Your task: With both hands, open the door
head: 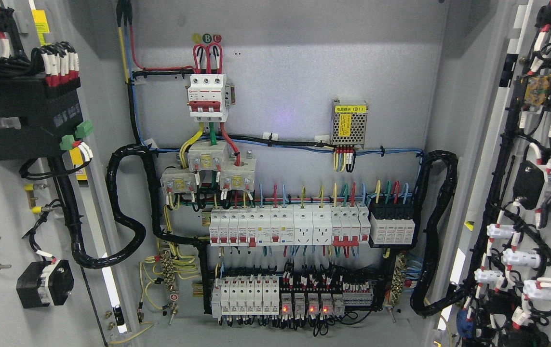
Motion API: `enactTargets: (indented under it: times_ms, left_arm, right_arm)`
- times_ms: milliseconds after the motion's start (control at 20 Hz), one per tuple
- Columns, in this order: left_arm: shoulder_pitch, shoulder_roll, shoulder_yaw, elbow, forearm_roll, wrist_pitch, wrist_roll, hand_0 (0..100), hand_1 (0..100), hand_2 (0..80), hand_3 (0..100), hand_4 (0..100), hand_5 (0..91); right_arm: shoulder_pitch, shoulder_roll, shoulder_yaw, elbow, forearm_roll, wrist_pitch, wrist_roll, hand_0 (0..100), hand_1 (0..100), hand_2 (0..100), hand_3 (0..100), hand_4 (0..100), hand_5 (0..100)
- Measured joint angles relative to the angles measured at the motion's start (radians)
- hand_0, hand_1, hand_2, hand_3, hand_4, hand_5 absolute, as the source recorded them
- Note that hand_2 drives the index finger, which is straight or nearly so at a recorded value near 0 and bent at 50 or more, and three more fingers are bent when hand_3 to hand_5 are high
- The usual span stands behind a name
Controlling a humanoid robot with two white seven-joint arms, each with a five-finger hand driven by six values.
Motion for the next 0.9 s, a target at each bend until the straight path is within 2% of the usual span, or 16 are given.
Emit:
enactTargets:
  times_ms: [300, 401, 651, 901]
  left_arm:
    - [-0.004, 0.0, 0.0, -0.006, 0.001, -0.011, 0.0, 12, 56, 0.0, 0, 0, 0.0]
    - [0.002, 0.002, 0.0, -0.03, 0.001, -0.064, 0.0, 12, 56, 0.0, 0, 0, 0.0]
    - [0.056, 0.022, 0.0, -0.196, 0.001, -0.291, 0.0, 12, 56, 0.0, 0, 0, 0.0]
    - [0.11, 0.06, -0.001, -0.44, -0.021, -0.355, -0.031, 12, 56, 0.0, 0, 0, 0.0]
  right_arm:
    - [0.066, -0.01, -0.097, 0.009, 0.093, -0.003, -0.003, 0, 50, 4, 0, 0, 0]
    - [0.096, -0.017, -0.13, -0.001, 0.124, -0.009, -0.005, 0, 50, 4, 0, 0, 0]
    - [0.183, -0.051, -0.207, -0.041, 0.199, -0.051, -0.031, 0, 50, 4, 0, 0, 0]
    - [0.295, -0.089, -0.296, -0.101, 0.261, -0.127, -0.041, 0, 50, 4, 0, 0, 0]
